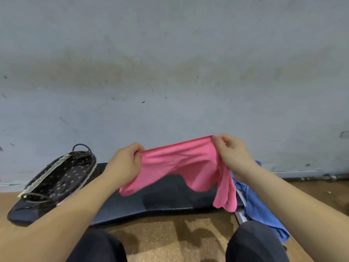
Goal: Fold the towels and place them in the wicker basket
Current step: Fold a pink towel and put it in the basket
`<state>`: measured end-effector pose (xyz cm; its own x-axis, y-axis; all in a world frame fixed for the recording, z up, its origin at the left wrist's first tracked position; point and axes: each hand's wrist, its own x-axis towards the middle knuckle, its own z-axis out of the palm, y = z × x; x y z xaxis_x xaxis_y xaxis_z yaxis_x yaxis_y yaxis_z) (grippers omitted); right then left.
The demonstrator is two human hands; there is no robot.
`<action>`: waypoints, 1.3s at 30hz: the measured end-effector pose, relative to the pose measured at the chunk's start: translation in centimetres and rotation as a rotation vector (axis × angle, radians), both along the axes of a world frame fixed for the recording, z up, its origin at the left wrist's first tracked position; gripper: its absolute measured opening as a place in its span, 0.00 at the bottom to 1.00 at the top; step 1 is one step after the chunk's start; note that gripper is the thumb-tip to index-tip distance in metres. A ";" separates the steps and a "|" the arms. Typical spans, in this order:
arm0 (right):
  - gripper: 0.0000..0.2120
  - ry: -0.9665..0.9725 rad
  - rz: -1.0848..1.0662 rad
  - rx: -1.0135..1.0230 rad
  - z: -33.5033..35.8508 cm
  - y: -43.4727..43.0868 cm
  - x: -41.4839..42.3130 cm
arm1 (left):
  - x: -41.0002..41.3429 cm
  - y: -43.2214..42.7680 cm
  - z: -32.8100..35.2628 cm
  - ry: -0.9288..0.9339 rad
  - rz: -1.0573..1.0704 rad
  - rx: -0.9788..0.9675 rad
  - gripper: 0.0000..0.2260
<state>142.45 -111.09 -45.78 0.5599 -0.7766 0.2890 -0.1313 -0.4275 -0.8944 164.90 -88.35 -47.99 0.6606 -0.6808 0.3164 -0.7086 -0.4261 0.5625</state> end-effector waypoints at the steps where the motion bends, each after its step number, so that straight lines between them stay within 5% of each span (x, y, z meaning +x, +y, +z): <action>1: 0.14 0.005 0.055 0.056 -0.3 0.5 0.1 | 0.2 0.6 -0.1 -0.010 0.012 0.018 0.08; 8: 0.16 0.126 0.178 0.140 -0.1 -0.2 1.3 | 4.3 3.2 -2.1 0.197 0.150 -0.002 0.12; 14: 0.18 0.433 0.163 0.156 -8.3 -1.9 4.7 | 5.8 3.1 -8.0 0.501 0.147 0.118 0.12; 22: 0.20 0.887 0.324 0.438 -12.2 -7.8 12.7 | 17.2 1.4 -9.7 0.474 -0.005 0.608 0.13; 27: 0.21 0.689 0.125 0.102 -16.3 -9.3 19.9 | 23.6 -3.1 -14.6 0.253 0.203 0.456 0.08; 30: 0.15 0.673 0.056 0.019 -19.6 -9.8 22.4 | 24.6 -4.0 -17.9 0.246 0.285 0.389 0.17; 35: 0.19 0.662 0.081 -0.059 -20.6 -7.6 21.9 | 19.9 -4.0 -19.4 0.234 0.160 0.344 0.23; 39: 0.15 0.687 0.277 -0.083 -19.9 -4.1 19.2 | 15.0 -4.3 -21.1 0.268 0.071 0.635 0.35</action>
